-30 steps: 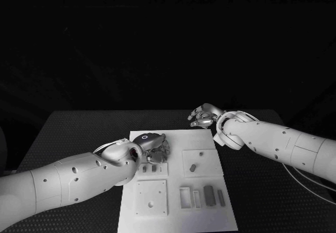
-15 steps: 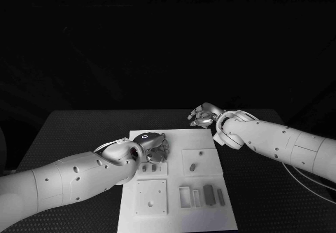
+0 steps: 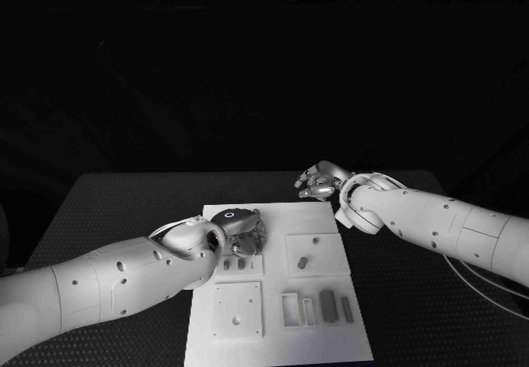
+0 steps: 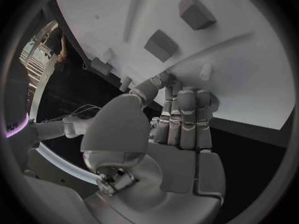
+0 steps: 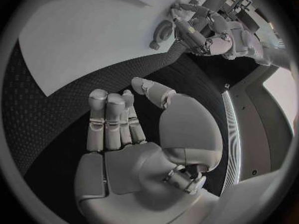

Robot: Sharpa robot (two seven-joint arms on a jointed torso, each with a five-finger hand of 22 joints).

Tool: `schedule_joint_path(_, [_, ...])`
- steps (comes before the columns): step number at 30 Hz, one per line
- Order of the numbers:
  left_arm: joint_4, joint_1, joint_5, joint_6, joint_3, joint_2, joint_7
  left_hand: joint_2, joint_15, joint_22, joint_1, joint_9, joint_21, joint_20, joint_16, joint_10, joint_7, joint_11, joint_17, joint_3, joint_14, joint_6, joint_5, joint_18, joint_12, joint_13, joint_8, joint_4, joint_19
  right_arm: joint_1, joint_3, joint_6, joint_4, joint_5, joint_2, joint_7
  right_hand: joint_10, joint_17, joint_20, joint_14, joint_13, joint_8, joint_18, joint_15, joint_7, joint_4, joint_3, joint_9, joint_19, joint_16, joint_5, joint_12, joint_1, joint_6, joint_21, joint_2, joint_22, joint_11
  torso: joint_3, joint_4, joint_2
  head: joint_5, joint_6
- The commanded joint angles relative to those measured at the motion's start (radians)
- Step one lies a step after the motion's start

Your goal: Assemble the parts on the task board

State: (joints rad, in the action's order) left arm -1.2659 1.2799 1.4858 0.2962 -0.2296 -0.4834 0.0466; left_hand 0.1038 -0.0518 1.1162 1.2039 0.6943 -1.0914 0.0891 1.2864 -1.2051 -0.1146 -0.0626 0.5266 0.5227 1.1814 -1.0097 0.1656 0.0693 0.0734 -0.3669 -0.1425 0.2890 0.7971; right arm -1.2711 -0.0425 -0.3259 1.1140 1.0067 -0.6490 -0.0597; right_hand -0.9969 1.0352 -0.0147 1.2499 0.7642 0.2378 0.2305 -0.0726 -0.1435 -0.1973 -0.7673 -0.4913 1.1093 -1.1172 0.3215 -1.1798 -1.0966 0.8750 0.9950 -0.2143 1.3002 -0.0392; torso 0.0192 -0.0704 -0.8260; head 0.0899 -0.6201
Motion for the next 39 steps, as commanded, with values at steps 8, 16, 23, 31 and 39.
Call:
schedule_joint_path(8, [0.006, -0.004, 0.031, -0.041, -0.003, 0.004, 0.028, -0.024, -0.004, 0.005, 0.018, -0.005, -0.009, 0.060, 0.014, -0.039, -0.008, 0.005, 0.003, 0.018, 0.006, -0.016, 0.002, 0.015, 0.016, -0.009, -0.011, -0.001, 0.008, 0.000, 0.000, 0.010, 0.004, 0.000, 0.000, 0.009, 0.002, -0.002, -0.007, -0.009, -0.001, 0.004, 0.031, 0.001, -0.008, 0.004, 0.000, 0.002, 0.003, -0.007, 0.006, -0.005, 0.007, -0.002, -0.004, 0.003, 0.002, 0.002, 0.0001, -0.0005, 0.000, -0.002, 0.000])
schedule_joint_path(16, [0.006, -0.004, 0.031, -0.033, -0.003, 0.001, 0.035, -0.056, -0.015, 0.007, 0.023, -0.003, -0.008, 0.064, 0.020, -0.074, 0.001, 0.018, 0.002, 0.037, 0.018, -0.050, 0.002, 0.014, 0.027, -0.017, -0.029, -0.003, 0.015, 0.000, 0.000, 0.010, 0.003, 0.000, 0.001, 0.010, 0.002, -0.002, -0.007, -0.009, -0.002, 0.004, 0.031, 0.001, -0.008, 0.005, 0.000, 0.002, 0.003, -0.007, 0.006, -0.005, 0.008, -0.002, -0.004, 0.004, 0.002, 0.002, -0.0001, 0.0000, 0.001, -0.002, -0.001])
schedule_joint_path(23, [0.003, -0.005, 0.013, 0.007, -0.003, -0.006, 0.030, -0.069, -0.023, 0.007, 0.011, -0.005, -0.008, 0.069, 0.017, -0.095, 0.007, 0.025, -0.004, 0.043, 0.030, -0.064, -0.010, 0.014, 0.030, -0.021, -0.036, -0.003, 0.024, 0.000, 0.000, 0.009, 0.002, 0.000, 0.003, 0.010, 0.002, -0.002, -0.007, -0.009, -0.002, 0.004, 0.031, 0.001, -0.008, 0.005, 0.000, 0.002, 0.003, -0.007, 0.006, -0.005, 0.009, -0.002, -0.004, 0.003, 0.002, 0.002, 0.0001, 0.0016, 0.000, -0.003, 0.000])
schedule_joint_path(31, [-0.008, -0.005, -0.067, 0.062, 0.004, -0.027, 0.013, -0.070, -0.024, 0.007, 0.008, -0.006, -0.007, 0.071, 0.017, -0.095, 0.008, 0.026, -0.005, 0.047, 0.033, -0.066, -0.009, 0.014, 0.027, -0.021, -0.037, -0.003, 0.027, 0.001, 0.000, 0.010, 0.000, 0.000, 0.002, 0.010, 0.002, -0.002, -0.007, -0.009, -0.002, 0.004, 0.031, 0.001, -0.008, 0.006, 0.000, 0.002, 0.003, -0.007, 0.006, -0.005, 0.009, -0.002, -0.004, 0.004, 0.002, 0.002, 0.0011, -0.0008, 0.000, -0.002, -0.002])
schedule_joint_path(39, [-0.019, -0.005, -0.330, 0.031, 0.037, -0.063, -0.005, -0.068, -0.025, 0.007, 0.004, -0.006, -0.007, 0.073, 0.017, -0.098, 0.009, 0.027, -0.007, 0.049, 0.035, -0.069, -0.008, 0.013, 0.026, -0.021, -0.038, -0.003, 0.030, 0.001, 0.000, 0.010, -0.003, 0.000, 0.000, 0.010, 0.001, -0.002, -0.007, -0.009, -0.002, 0.004, 0.031, 0.001, -0.008, 0.006, 0.000, 0.002, 0.003, -0.007, 0.006, -0.006, 0.009, -0.002, -0.005, 0.004, 0.002, 0.002, -0.0002, -0.0015, 0.001, -0.004, -0.001])
